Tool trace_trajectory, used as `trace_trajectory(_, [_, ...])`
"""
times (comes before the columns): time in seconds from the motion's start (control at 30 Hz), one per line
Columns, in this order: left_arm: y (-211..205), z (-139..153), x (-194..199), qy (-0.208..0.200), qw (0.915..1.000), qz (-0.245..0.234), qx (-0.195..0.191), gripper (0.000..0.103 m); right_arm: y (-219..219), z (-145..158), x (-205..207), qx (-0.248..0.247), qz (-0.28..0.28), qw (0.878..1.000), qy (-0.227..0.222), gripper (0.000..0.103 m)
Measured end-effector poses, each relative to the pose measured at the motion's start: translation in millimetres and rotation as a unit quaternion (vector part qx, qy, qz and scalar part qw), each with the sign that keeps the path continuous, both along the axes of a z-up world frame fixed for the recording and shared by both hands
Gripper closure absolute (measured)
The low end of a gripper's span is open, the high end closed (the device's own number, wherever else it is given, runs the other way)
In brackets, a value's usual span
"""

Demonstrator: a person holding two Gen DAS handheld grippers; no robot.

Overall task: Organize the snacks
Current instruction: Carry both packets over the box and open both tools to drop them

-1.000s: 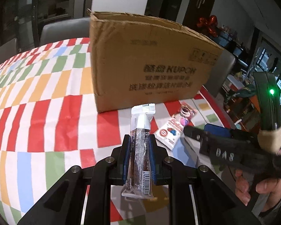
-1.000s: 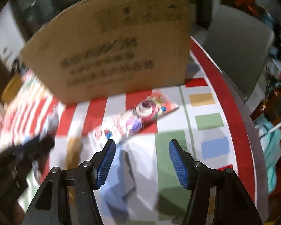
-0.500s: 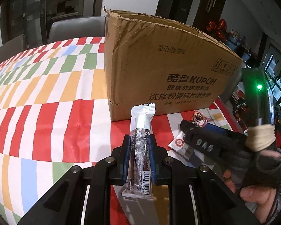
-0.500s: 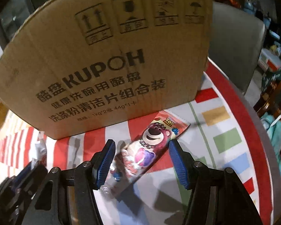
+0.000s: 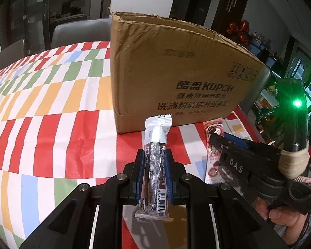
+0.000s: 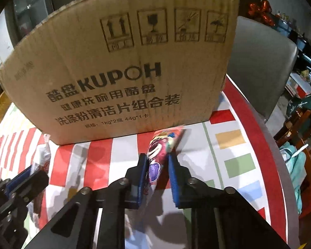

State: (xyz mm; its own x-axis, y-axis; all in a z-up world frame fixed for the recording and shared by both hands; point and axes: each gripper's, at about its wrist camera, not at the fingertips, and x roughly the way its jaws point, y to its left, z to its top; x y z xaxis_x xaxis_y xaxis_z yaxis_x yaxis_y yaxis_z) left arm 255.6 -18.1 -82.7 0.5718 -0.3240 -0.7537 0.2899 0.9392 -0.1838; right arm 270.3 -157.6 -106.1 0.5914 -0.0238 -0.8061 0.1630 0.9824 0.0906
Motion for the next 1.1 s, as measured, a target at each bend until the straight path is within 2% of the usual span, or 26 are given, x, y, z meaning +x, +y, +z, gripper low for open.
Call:
trace_trajectory(0.17, [-5, 3, -5, 0.0, 1.0, -0.004, -0.001, 0.084, 6, 11, -21, 0.001, 0.029, 1.0, -0.01, 0.089])
trace_trajectory(0.47, [-10, 17, -19, -0.007, 0.9999, 0.004, -0.008, 0.084, -2, 47, -47, 0.016, 0.052, 0.998, -0.036, 0.09])
trace_trajectory(0.67, [-12, 39, -35, -0.03, 0.9994, 0.014, -0.01, 0.084, -15, 82, -72, 0.03, 0.067, 0.995, -0.06, 0.09])
trace_trajectory(0.83, [-10, 58, -42, -0.049, 0.9983, 0.024, -0.019, 0.084, -28, 102, -75, 0.036, 0.082, 0.992, -0.091, 0.09])
trace_trajectory(1.1, [-10, 94, -44, -0.087, 0.995, 0.042, -0.028, 0.084, -19, 134, -78, 0.04, 0.107, 0.983, -0.146, 0.09])
